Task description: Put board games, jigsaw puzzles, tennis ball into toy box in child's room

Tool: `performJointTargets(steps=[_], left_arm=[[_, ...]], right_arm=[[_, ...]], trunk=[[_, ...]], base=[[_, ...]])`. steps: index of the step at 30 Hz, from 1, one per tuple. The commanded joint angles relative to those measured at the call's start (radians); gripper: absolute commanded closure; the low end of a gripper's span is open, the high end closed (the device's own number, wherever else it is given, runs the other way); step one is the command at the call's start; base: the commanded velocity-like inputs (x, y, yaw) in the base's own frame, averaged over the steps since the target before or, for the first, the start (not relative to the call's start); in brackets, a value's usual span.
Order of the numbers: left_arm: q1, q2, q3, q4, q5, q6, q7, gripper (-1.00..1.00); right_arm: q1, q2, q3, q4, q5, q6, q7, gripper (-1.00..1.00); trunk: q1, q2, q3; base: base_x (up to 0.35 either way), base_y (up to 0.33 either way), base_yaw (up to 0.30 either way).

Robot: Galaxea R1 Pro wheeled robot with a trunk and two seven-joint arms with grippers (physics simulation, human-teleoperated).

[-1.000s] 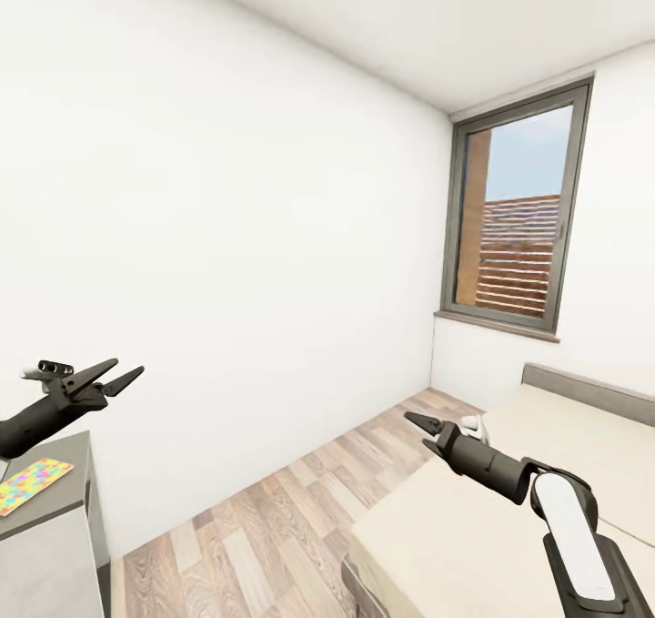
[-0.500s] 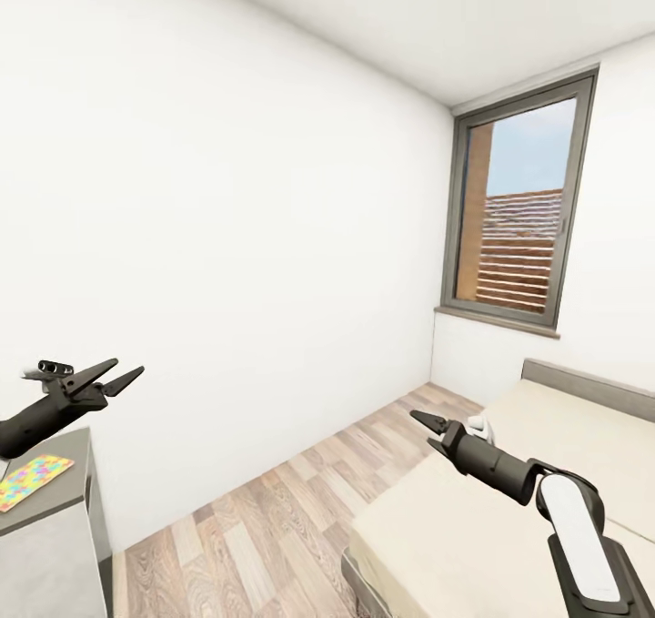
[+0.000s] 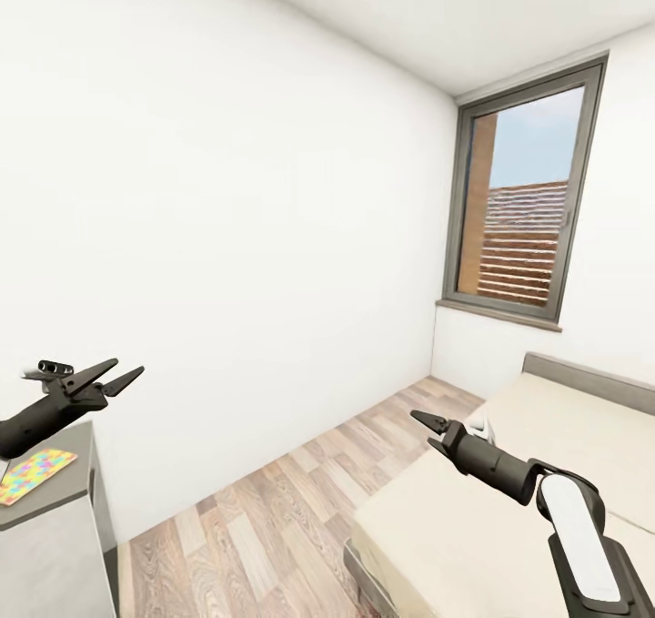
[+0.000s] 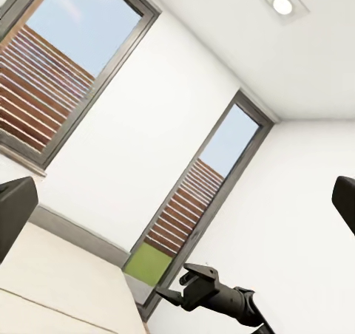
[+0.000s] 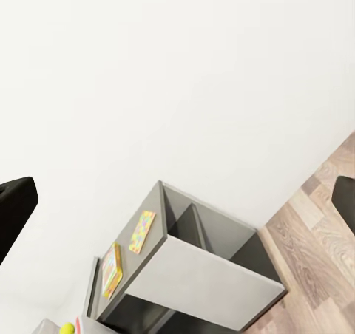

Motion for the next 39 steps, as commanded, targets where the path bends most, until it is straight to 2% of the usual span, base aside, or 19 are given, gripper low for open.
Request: performJointTargets(steps=[1, 12, 20, 29, 39], left_arm=[[0.000, 0.000, 0.000, 0.000, -0.001, 0.010, -0.004, -1.00], [0.000, 0.000, 0.000, 0.000, -0.001, 0.011, -0.004, -1.00], [0.000, 0.000, 0.000, 0.000, 0.000, 0.011, -0.004, -1.00], [0.000, 0.000, 0.001, 0.000, 0.000, 0.011, -0.004, -1.00], [0.001, 0.000, 0.005, 0.000, -0.001, 0.011, -0.004, -1.00]], right_arm=[[0.000, 0.000, -0.002, 0.000, 0.010, 0.005, 0.010, -1.00], [-0.001, 0.000, -0.002, 0.000, 0.010, 0.005, 0.010, -1.00], [-0.001, 0.002, -0.001, 0.000, 0.012, 0.005, 0.009, -1.00], [-0.001, 0.002, 0.000, -0.001, 0.013, 0.005, 0.009, -1.00], [-0.001, 0.002, 0.000, 0.000, 0.012, 0.005, 0.009, -1.00]], trunk=[[0.000, -0.001, -0.002], [0.000, -0.001, -0.020], [0.000, -0.001, -0.032], [0.000, -0.001, -0.035], [0.000, -0.001, -0.037]], base=[[0.000, 0.017, 0.000], [0.015, 0.005, 0.010], [0.026, 0.000, 0.124], [0.018, 0.000, 0.049], [0.240, 0.000, 0.160]])
